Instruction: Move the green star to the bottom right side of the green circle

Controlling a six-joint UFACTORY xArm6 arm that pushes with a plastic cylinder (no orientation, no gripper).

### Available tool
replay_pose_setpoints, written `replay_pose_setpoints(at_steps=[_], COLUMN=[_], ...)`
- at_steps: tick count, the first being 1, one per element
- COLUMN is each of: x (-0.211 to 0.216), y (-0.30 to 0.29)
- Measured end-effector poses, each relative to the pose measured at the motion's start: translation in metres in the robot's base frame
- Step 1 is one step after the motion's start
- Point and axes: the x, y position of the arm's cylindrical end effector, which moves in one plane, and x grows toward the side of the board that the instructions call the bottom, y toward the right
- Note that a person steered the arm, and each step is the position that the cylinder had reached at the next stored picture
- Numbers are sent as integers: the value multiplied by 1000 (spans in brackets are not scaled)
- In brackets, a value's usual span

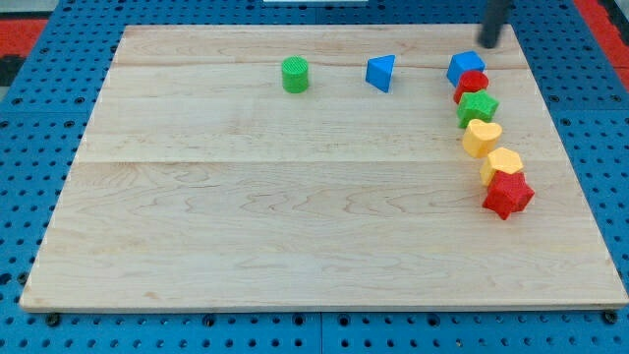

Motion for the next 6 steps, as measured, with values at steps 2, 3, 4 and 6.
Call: replay_pose_setpoints(at_steps=[2, 3, 4, 6], x=[120, 125, 138, 128], y=[24, -20, -68, -182])
